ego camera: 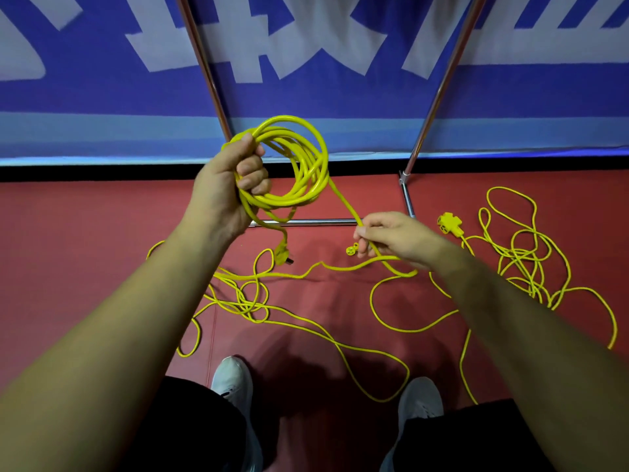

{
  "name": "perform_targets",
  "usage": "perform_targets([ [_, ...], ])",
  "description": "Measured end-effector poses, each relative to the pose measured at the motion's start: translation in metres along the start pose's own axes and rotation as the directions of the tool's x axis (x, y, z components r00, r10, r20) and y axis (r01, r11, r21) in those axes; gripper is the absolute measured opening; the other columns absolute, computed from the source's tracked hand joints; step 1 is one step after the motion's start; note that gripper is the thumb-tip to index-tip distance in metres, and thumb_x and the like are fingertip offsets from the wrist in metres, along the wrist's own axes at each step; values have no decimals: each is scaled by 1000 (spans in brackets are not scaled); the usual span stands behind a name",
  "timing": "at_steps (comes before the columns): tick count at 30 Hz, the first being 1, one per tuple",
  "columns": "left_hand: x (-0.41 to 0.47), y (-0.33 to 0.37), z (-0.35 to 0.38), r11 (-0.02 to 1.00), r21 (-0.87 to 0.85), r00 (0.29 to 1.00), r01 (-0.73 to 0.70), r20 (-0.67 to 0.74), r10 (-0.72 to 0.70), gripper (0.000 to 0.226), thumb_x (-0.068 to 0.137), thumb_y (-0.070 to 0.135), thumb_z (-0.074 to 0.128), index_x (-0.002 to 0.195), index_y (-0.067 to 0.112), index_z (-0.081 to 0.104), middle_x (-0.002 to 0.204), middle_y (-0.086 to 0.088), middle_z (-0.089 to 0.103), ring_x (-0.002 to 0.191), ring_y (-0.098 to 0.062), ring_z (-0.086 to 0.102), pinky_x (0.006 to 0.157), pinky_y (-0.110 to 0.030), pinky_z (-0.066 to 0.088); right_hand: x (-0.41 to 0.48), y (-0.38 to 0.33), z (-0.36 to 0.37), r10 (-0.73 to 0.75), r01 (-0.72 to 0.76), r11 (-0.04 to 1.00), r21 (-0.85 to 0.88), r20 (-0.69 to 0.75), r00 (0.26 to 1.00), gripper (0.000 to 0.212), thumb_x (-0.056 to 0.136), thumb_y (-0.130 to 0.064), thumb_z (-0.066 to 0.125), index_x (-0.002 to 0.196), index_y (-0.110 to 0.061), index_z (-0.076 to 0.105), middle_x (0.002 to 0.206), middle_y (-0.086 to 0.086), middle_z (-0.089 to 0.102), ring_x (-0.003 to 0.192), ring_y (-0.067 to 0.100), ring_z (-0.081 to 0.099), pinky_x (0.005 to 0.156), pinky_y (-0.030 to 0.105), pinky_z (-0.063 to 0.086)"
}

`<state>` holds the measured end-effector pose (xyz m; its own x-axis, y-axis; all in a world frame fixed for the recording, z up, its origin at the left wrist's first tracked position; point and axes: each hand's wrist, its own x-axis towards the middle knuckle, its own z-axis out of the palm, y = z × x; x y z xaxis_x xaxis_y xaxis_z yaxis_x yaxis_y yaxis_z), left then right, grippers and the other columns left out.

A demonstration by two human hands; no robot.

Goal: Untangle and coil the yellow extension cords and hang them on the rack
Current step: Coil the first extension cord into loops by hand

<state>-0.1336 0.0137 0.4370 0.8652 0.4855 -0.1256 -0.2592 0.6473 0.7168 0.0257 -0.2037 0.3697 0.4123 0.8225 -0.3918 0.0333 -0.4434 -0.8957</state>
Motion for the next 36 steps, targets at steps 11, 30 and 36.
perform_targets([
  [11, 1, -2, 6, 987, -143, 995, -76, -78, 65, 8, 91, 8, 49, 94, 2, 54, 69, 1, 46, 55, -10, 45, 60, -23, 41, -1, -3, 29, 104, -120, 985, 128, 124, 987, 17, 100, -8, 50, 103, 4, 62, 87, 26, 65, 83, 40, 69, 77, 32, 57],
  [30, 6, 4, -15, 838, 430, 879, -336, -177, 443, 11, 98, 4, 51, 107, 2, 45, 74, -6, 54, 67, -20, 55, 67, -37, 51, -12, -18, 23, 215, -331, 681, 653, 254, 943, 16, 83, -17, 57, 97, -10, 60, 91, 26, 66, 66, 25, 63, 73, 37, 51],
  [36, 6, 3, -33, 754, 615, 832, -228, -279, 479, 11, 99, 4, 53, 103, 6, 43, 80, -9, 54, 68, -18, 59, 66, -35, 56, -9, 1, 43, 297, -249, 883, 397, -65, 953, 16, 103, -24, 48, 100, -9, 55, 55, 4, 43, 32, 8, 20, 41, 21, 30],
])
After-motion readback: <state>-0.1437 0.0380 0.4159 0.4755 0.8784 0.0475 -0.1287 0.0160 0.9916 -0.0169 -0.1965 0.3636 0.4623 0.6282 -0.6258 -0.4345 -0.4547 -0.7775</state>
